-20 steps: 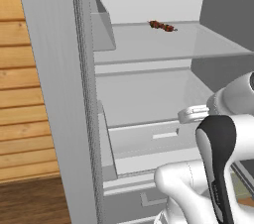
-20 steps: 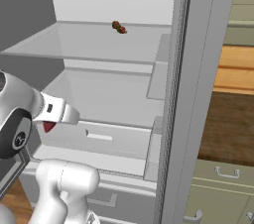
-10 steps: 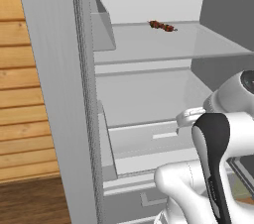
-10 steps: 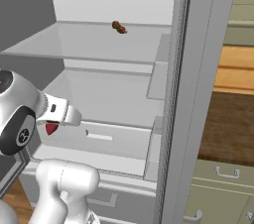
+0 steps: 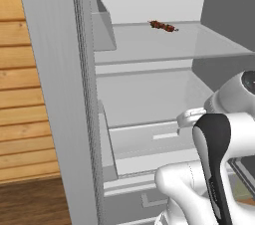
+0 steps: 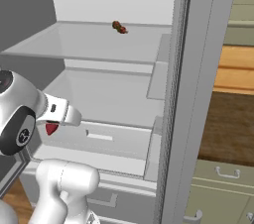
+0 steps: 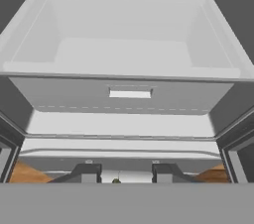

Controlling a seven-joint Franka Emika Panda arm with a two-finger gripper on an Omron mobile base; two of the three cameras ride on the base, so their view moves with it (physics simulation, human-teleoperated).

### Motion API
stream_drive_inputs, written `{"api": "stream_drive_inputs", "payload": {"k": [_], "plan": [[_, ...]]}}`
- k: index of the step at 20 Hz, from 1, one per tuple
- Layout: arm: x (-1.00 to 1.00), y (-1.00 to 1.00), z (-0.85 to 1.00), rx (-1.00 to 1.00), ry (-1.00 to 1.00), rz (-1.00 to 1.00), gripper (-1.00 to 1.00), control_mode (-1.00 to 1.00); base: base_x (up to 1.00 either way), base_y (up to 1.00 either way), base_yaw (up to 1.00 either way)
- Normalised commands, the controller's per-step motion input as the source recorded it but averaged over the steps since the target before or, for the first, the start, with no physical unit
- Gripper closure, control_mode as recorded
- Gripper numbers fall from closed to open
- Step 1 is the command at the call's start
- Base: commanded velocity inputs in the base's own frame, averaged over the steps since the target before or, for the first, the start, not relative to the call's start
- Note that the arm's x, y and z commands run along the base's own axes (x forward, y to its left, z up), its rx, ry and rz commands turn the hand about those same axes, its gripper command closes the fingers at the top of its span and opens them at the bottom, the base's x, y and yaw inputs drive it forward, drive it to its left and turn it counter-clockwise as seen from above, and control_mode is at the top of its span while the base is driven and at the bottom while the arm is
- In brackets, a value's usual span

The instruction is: Take the strawberry from the fridge and place it on top of the pancake, located on the dining counter.

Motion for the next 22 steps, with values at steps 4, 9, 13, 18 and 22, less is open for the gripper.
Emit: {"api": "stream_drive_inputs", "payload": {"k": [4,9,13,18,22], "plan": [[0.0,0.0,0.0,0.0,0.0,0.0,1.0,1.0,-0.51,0.0,0.12],[0.0,0.0,0.0,0.0,0.0,0.0,1.0,1.0,-0.77,-0.04,0.28],[0.0,0.0,0.0,0.0,0.0,0.0,1.0,1.0,-0.9,-0.02,0.54],[0.0,0.0,0.0,0.0,0.0,0.0,1.0,1.0,-0.69,0.0,0.77],[0.0,0.0,0.0,0.0,0.0,0.0,1.0,1.0,-0.64,-0.03,0.92]]}}
